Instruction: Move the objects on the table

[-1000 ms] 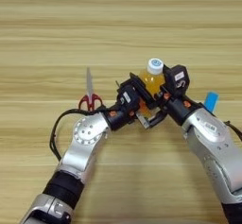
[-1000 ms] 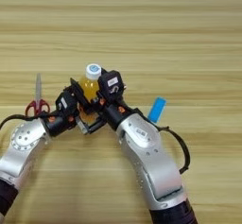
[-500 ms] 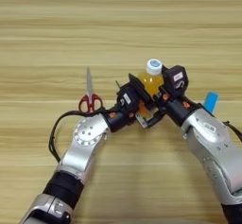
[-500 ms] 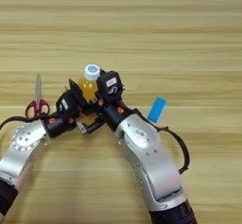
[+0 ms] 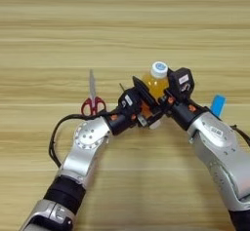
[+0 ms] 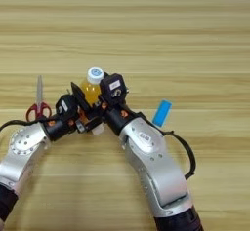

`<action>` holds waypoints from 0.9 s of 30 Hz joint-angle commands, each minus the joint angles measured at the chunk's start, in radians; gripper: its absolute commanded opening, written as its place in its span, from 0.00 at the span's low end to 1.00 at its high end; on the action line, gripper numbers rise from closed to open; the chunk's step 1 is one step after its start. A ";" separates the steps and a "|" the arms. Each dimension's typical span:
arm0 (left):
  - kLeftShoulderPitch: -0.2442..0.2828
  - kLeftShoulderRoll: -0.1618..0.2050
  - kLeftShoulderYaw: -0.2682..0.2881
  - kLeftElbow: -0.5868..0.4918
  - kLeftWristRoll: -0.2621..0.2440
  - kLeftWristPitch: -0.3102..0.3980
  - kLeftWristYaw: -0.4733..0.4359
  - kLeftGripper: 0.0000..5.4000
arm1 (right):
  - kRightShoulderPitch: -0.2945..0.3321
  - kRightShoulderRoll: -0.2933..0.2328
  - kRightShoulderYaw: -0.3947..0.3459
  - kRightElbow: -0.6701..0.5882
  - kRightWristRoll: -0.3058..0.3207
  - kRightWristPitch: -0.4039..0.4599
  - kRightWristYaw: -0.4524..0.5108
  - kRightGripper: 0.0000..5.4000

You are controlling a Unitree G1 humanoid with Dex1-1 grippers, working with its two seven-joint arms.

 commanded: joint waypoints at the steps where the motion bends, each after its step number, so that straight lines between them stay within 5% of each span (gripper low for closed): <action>1: -0.014 -0.002 0.002 -0.002 0.003 -0.003 0.000 0.63 | -0.011 0.005 -0.013 0.012 -0.001 -0.008 0.003 0.66; 12: -0.014 -0.002 0.006 -0.003 0.002 -0.003 0.001 0.63 | -0.011 0.001 -0.011 0.028 -0.011 -0.010 0.005 0.66; 27: -0.015 -0.002 0.009 -0.002 0.003 -0.003 0.002 0.63 | -0.008 -0.008 0.026 -0.001 -0.079 -0.198 0.031 1.00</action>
